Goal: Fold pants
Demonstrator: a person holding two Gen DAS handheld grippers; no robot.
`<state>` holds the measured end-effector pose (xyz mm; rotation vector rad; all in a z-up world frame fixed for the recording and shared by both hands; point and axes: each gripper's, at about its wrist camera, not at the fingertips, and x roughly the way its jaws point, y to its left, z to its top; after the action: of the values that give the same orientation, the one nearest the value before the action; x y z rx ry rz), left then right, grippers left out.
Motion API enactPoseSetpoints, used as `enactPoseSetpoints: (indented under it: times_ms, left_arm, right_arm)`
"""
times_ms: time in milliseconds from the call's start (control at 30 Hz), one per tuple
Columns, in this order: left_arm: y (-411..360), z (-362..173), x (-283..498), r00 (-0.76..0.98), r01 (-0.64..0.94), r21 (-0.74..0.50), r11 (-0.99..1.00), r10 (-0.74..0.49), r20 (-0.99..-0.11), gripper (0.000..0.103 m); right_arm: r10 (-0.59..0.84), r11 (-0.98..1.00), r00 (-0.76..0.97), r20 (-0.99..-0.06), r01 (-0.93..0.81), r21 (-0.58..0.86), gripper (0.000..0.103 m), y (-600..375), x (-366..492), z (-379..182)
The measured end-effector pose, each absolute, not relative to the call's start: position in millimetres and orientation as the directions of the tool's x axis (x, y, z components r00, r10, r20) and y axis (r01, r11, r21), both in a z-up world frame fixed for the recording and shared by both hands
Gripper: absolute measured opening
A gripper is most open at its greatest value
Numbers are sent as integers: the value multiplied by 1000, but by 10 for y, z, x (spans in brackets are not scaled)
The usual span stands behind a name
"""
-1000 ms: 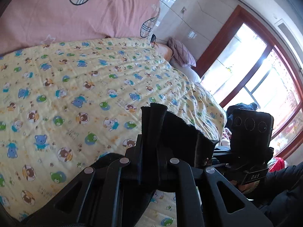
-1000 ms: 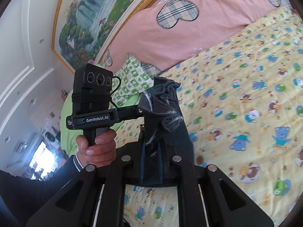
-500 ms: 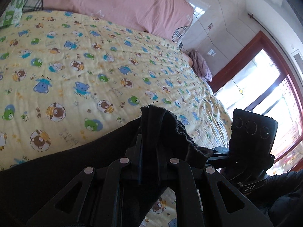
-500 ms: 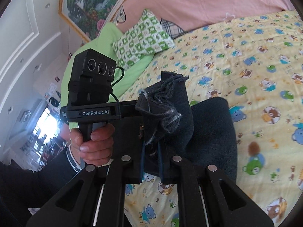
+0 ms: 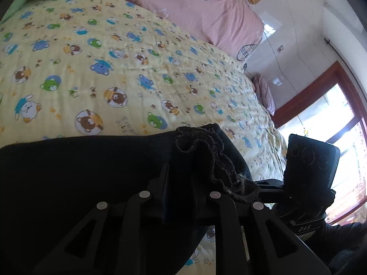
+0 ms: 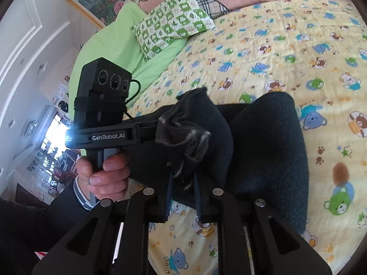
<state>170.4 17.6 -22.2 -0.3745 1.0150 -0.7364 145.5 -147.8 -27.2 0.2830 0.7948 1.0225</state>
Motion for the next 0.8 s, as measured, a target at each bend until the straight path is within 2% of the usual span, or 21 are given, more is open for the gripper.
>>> enactPoseSetpoints:
  times_ms: [100, 167, 267, 333, 400, 567, 800]
  left_arm:
    - [353, -217, 1602, 364, 333, -594, 732, -681, -635, 16]
    - [489, -211, 1515, 395, 296, -590, 752, -658, -641, 16]
    - [646, -173, 1385, 435, 258, -574, 777, -624, -650, 16]
    - [748, -153, 1282, 462, 230, -562, 795, -597, -655, 24]
    - [861, -147, 1160, 490, 193, -555, 809, -569, -660, 27]
    - [1150, -169, 857, 538, 103, -548, 830, -510, -671, 27]
    - [1619, -96, 521, 621, -14, -592, 806, -457, -637, 27]
  right_arm:
    - [843, 515, 270, -465, -656, 552, 22, -1430, 1447, -278]
    - [850, 501, 256, -460, -662, 557, 33, -1399, 1428, -278]
    - [848, 496, 252, -466, -685, 533, 42, -1325, 1368, -235]
    - [849, 492, 247, -468, -692, 528, 42, -1291, 1346, -205]
    - [862, 470, 227, -454, -694, 546, 42, -1257, 1340, -166]
    - [874, 441, 213, -437, -728, 526, 42, -1121, 1299, 3]
    - [880, 395, 173, -443, -783, 480, 42, -809, 1318, 195]
